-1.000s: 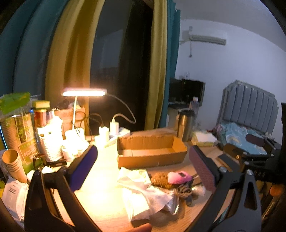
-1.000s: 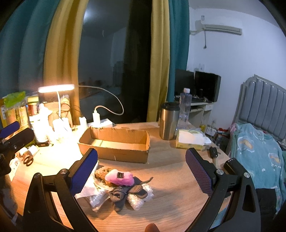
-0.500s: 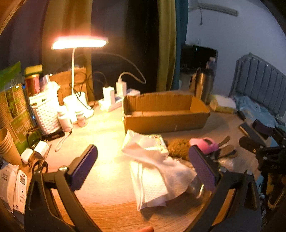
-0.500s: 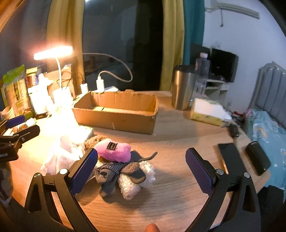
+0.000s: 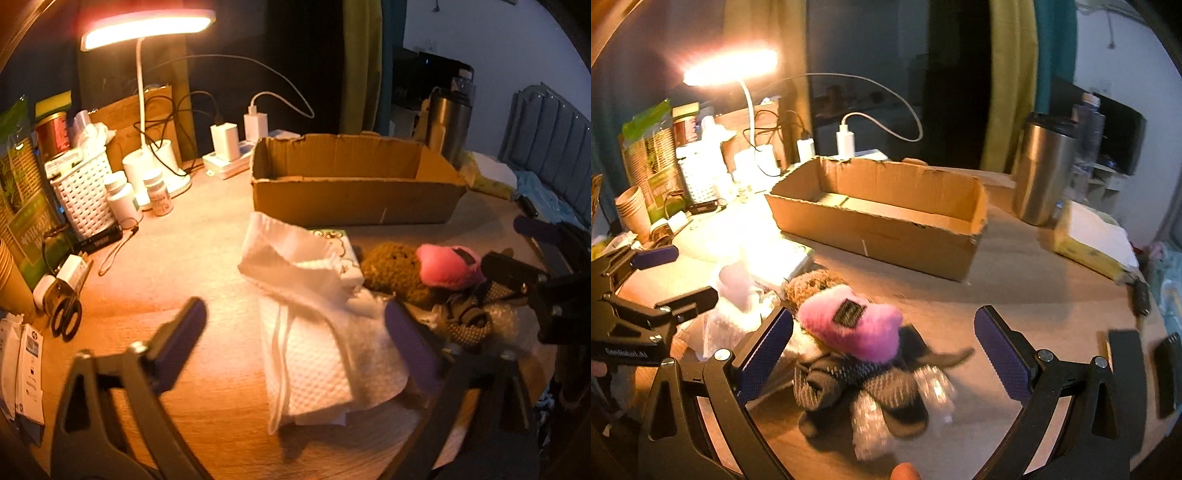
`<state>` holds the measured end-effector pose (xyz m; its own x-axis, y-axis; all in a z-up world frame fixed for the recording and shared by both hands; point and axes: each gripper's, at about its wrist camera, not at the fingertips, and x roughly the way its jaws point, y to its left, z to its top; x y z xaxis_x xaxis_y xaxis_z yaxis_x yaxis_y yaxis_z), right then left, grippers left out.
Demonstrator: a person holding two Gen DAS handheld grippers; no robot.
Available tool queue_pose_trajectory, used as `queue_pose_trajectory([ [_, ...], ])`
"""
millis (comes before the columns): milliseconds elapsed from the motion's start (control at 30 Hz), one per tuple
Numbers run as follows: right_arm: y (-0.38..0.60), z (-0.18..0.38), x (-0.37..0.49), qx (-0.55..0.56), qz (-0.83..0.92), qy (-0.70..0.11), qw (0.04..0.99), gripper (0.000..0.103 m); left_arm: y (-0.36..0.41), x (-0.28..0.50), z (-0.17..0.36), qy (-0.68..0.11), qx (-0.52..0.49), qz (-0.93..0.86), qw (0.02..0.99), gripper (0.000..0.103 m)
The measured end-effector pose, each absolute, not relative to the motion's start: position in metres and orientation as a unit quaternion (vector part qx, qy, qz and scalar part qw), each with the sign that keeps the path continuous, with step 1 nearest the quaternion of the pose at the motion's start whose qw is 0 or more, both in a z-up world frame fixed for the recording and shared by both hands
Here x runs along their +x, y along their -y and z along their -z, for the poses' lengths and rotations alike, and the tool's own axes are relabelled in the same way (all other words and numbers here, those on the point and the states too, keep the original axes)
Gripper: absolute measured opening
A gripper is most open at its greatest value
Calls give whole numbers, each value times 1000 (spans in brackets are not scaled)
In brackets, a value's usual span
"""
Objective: Organize soft objects
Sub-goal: 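Grasp the pink plush with the right tool while the left tool grasps white tissue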
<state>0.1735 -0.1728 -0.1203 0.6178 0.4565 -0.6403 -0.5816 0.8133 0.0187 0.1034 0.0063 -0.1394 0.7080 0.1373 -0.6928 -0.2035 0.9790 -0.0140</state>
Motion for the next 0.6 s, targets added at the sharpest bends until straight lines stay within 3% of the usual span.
queue_pose_trajectory([
  [67, 167, 124, 179, -100, -301, -329, 890, 100, -6, 107, 144, -378, -40, -97, 920, 68],
  [100, 165, 125, 181, -103, -302, -330, 888, 100, -7, 109, 146, -385, -42, -96, 917, 65],
  [367, 155, 136, 192, -97, -299, -340, 886, 94, -10, 127, 156, -412, -34, -69, 908, 65],
  [433, 154, 140, 192, -97, -294, -346, 886, 84, -11, 132, 154, -411, -29, -63, 909, 65],
  [600, 149, 150, 194, -88, -296, -360, 880, 75, -12, 147, 154, -418, -10, -43, 907, 64],
])
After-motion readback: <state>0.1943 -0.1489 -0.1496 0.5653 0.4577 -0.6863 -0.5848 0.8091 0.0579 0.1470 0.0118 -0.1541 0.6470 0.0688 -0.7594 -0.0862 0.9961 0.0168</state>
